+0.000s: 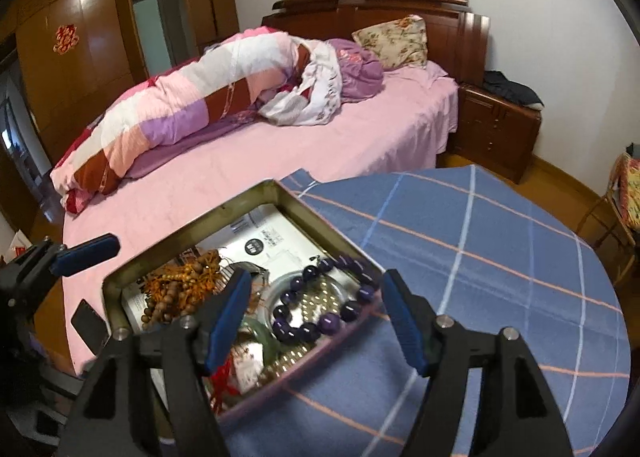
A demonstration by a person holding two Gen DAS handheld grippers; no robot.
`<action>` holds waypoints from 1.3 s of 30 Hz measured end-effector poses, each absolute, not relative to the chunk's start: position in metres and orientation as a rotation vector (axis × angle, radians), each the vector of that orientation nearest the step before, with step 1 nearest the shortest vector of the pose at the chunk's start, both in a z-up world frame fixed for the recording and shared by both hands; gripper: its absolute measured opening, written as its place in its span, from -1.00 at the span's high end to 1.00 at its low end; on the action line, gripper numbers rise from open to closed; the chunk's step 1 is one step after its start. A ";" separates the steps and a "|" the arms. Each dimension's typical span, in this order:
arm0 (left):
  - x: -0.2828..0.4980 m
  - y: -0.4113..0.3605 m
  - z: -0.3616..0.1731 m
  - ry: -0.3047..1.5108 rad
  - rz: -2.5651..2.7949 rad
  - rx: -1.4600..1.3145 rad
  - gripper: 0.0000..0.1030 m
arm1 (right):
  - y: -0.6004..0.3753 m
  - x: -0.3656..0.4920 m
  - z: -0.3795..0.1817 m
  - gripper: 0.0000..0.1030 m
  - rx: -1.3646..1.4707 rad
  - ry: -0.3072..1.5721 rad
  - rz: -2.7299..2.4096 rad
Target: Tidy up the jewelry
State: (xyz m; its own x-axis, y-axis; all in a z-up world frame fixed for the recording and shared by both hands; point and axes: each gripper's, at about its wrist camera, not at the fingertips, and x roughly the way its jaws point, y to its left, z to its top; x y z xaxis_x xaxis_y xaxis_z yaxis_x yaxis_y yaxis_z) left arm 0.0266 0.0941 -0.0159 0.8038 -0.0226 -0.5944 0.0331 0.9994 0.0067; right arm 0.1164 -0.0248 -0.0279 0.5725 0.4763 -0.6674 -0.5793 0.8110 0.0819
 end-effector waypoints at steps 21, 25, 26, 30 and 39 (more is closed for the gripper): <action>-0.010 0.095 0.010 0.581 0.059 -0.021 -0.69 | -0.064 0.064 0.005 -0.56 -0.074 0.636 0.597; -0.012 0.096 0.011 0.577 0.063 -0.033 -0.69 | -0.064 0.060 0.006 -0.59 -0.075 0.628 0.601; -0.013 0.097 0.011 0.574 0.063 -0.034 -0.69 | -0.064 0.059 0.005 -0.59 -0.075 0.628 0.600; -0.014 0.098 0.012 0.572 0.063 -0.036 -0.69 | -0.064 0.059 0.005 -0.59 -0.075 0.629 0.600; -0.014 0.099 0.013 0.570 0.061 -0.040 -0.69 | -0.064 0.057 0.005 -0.59 -0.078 0.629 0.599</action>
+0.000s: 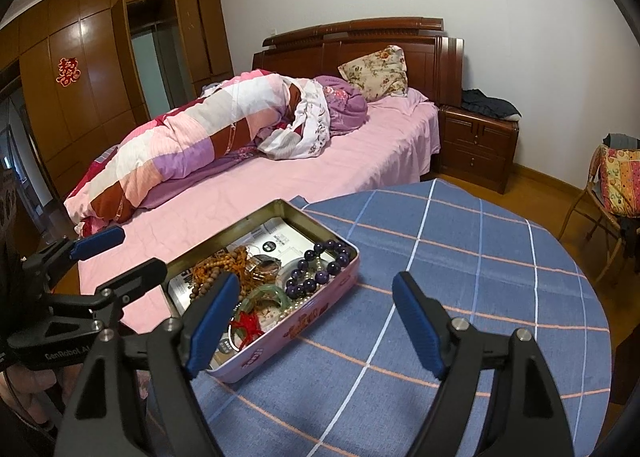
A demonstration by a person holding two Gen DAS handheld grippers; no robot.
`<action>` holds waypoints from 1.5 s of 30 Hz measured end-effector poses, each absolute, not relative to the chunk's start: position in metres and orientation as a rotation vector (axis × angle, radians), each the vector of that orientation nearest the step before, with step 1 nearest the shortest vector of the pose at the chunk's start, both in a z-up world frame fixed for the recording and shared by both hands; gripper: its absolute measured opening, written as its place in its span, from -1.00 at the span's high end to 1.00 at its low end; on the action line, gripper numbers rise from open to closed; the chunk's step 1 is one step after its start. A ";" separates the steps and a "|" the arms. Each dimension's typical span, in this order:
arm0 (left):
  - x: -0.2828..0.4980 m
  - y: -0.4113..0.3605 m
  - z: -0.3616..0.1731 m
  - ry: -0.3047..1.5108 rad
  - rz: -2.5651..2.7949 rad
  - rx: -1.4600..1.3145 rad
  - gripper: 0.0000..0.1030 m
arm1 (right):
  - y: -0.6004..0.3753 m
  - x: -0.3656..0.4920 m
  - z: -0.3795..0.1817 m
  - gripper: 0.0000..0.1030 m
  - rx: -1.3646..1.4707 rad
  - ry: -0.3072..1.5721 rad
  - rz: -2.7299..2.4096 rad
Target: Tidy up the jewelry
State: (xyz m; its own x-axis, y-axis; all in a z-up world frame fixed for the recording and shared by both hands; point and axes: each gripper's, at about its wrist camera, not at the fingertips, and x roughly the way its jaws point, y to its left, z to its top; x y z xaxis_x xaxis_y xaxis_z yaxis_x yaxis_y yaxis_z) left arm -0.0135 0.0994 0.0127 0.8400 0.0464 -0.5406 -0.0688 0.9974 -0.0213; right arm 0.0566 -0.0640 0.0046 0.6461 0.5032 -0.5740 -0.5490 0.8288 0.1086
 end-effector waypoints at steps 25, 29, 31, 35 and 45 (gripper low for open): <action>-0.011 0.100 0.014 0.582 0.063 -0.049 -0.69 | -0.064 0.054 0.003 -0.62 -0.079 0.631 0.597; -0.010 0.099 0.014 0.585 0.055 -0.052 -0.69 | -0.064 0.054 0.003 -0.62 -0.080 0.631 0.597; -0.010 0.099 0.012 0.584 0.059 -0.050 -0.69 | -0.064 0.054 0.003 -0.62 -0.081 0.630 0.597; -0.011 0.098 0.012 0.581 0.068 -0.051 -0.69 | -0.064 0.054 0.003 -0.62 -0.080 0.632 0.597; -0.011 0.100 0.008 0.581 0.117 -0.029 -0.69 | -0.065 0.053 0.000 -0.62 -0.080 0.639 0.594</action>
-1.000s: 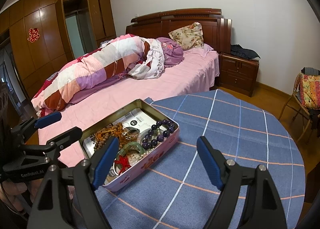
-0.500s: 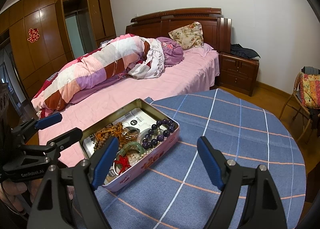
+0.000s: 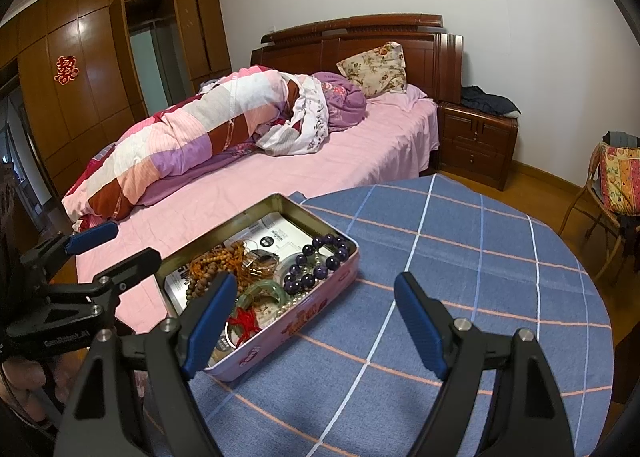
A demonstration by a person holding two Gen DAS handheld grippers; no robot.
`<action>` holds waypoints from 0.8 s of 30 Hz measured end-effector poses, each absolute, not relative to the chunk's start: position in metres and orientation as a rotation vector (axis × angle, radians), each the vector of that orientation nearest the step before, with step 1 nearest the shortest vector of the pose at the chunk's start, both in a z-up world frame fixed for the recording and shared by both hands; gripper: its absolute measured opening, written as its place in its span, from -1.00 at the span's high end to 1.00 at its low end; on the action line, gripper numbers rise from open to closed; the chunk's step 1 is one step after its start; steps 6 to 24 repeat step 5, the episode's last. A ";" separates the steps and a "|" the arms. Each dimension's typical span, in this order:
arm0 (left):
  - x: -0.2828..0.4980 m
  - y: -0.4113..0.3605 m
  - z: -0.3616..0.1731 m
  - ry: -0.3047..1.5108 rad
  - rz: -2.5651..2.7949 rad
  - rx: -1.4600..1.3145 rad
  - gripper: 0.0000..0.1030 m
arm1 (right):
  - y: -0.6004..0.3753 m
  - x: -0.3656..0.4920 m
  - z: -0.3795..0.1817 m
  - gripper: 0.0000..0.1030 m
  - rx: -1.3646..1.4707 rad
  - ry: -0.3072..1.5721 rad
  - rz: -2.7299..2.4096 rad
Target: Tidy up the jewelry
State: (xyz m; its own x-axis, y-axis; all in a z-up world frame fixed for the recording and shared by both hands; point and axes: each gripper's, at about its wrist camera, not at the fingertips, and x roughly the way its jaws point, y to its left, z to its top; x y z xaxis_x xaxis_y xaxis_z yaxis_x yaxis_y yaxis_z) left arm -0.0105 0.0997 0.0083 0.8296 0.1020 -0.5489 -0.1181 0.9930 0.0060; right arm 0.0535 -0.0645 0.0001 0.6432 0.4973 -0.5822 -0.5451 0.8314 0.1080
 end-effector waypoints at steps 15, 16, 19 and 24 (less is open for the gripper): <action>-0.012 0.100 0.007 0.582 0.103 -0.036 -0.69 | -0.066 0.055 -0.002 -0.62 -0.081 0.641 0.591; -0.012 0.100 0.007 0.582 0.103 -0.036 -0.69 | -0.066 0.055 -0.002 -0.62 -0.081 0.641 0.591; -0.012 0.100 0.007 0.582 0.103 -0.036 -0.69 | -0.066 0.055 -0.002 -0.62 -0.081 0.641 0.591; -0.012 0.100 0.007 0.582 0.103 -0.036 -0.69 | -0.066 0.055 -0.002 -0.62 -0.081 0.641 0.591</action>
